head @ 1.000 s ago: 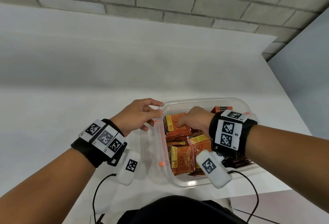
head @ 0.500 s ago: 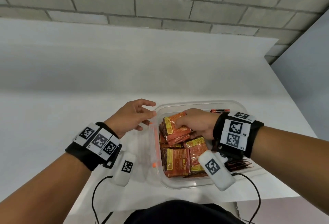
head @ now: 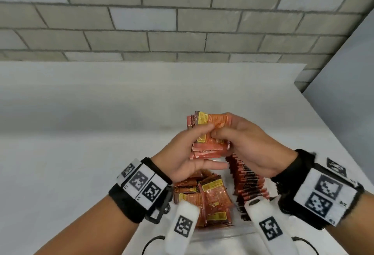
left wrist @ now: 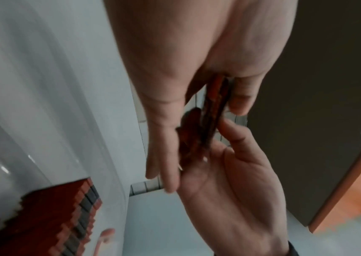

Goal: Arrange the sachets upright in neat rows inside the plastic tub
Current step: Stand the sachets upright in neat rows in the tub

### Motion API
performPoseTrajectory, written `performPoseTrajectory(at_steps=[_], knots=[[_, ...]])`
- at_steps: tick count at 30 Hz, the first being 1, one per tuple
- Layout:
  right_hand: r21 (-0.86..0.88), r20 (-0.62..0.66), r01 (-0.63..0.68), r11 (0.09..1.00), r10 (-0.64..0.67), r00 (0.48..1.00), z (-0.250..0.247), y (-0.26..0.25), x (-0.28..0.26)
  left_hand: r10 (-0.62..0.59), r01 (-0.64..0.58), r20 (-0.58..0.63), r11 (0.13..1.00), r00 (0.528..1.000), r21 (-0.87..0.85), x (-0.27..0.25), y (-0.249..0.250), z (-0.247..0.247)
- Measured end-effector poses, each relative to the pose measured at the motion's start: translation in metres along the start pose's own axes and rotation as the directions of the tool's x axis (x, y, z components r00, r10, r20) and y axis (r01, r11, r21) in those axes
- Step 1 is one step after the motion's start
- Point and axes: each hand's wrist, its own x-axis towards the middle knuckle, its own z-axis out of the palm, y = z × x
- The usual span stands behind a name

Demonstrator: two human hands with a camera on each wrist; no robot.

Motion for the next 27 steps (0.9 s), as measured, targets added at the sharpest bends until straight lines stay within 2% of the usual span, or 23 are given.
performPoseTrajectory(at_steps=[2, 5, 7, 10, 13, 15, 19, 23, 25, 27], knots=[[-0.115, -0.071, 0.031, 0.993, -0.039, 0.997, -0.001, 0.007, -0.001, 0.006, -0.008, -0.024, 0.998, 1.000, -0.066, 0.007, -0.005, 0.007], [-0.477, -0.171, 0.079, 0.875, -0.181, 0.969, -0.014, 0.015, -0.003, 0.032, -0.035, -0.040, 0.997, 0.999, -0.075, 0.013, -0.009, 0.010], [-0.516, -0.191, 0.133, 0.846, -0.265, 0.945, -0.023, 0.019, -0.007, 0.038, -0.040, -0.039, 0.998, 0.999, -0.050, 0.014, -0.011, 0.010], [-0.569, -0.112, 0.294, 0.768, -0.426, 0.898, -0.034, 0.022, -0.012, 0.032, -0.033, -0.036, 0.999, 0.999, -0.008, 0.016, -0.012, 0.011], [-0.614, -0.068, 0.360, 0.702, -0.502, 0.862, -0.041, 0.022, -0.013, 0.024, -0.024, -0.012, 1.000, 1.000, 0.016, 0.017, -0.012, 0.012], [-0.619, -0.086, 0.346, 0.705, -0.498, 0.863, -0.044, 0.023, -0.012, 0.002, -0.003, -0.014, 0.999, 1.000, -0.039, 0.018, -0.012, 0.011], [-0.593, -0.121, 0.203, 0.780, -0.335, 0.934, -0.057, 0.027, -0.010, -0.011, 0.007, -0.040, 0.995, 0.999, -0.097, 0.021, -0.016, 0.008], [-0.348, -0.274, 0.134, 0.928, -0.237, 0.932, -0.063, 0.025, -0.010, 0.067, -0.068, -0.090, 0.998, 0.994, 0.000, 0.021, -0.020, 0.005], [-0.281, -0.271, 0.142, 0.949, -0.220, 0.937, -0.060, 0.024, -0.010, 0.097, -0.089, -0.103, 0.993, 0.990, 0.079, 0.021, -0.021, 0.005], [-0.327, -0.205, 0.157, 0.932, -0.232, 0.951, -0.056, 0.024, -0.010, 0.126, -0.107, -0.120, 0.982, 0.985, 0.154, 0.022, -0.023, 0.006]])
